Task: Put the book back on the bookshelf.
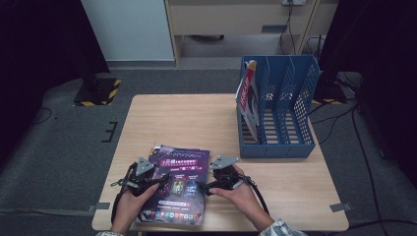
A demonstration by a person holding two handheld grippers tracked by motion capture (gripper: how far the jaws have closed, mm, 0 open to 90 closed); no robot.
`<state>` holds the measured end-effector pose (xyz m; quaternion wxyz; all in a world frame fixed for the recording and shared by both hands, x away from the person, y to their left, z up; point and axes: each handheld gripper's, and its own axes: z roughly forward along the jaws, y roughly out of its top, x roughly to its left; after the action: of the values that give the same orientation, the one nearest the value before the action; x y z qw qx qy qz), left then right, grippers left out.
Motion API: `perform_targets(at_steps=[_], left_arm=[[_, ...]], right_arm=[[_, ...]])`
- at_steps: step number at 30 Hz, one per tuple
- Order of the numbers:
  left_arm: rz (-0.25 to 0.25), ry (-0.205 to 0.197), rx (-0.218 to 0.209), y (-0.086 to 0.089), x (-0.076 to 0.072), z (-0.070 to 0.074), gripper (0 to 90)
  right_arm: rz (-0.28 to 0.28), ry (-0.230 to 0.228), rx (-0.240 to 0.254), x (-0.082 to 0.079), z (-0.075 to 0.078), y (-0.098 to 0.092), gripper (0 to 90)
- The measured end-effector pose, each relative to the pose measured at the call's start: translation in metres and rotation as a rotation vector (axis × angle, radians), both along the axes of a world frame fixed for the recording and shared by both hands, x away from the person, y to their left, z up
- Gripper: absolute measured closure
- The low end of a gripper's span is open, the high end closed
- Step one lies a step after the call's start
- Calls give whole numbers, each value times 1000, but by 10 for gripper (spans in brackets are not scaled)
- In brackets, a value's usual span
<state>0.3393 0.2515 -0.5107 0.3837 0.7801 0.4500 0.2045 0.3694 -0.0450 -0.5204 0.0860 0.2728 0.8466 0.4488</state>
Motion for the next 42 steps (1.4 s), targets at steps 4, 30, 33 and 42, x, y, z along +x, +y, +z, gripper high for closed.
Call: perform_targets(at_steps=[4,30,33,42], left_arm=[[-5,-10,12,-1,-1,0,315],[2,-23,22,-3,-2,0,316],[3,-26,22,-3,-2,0,316],[5,-22,15,-3,-2,-1,315]], right_arm=[[-2,31,14,2,-4,0,85],[6,216,128,21,-19,7,36],[6,244,130,22,-20,10,26],[15,238,129,23,-20,13,29]])
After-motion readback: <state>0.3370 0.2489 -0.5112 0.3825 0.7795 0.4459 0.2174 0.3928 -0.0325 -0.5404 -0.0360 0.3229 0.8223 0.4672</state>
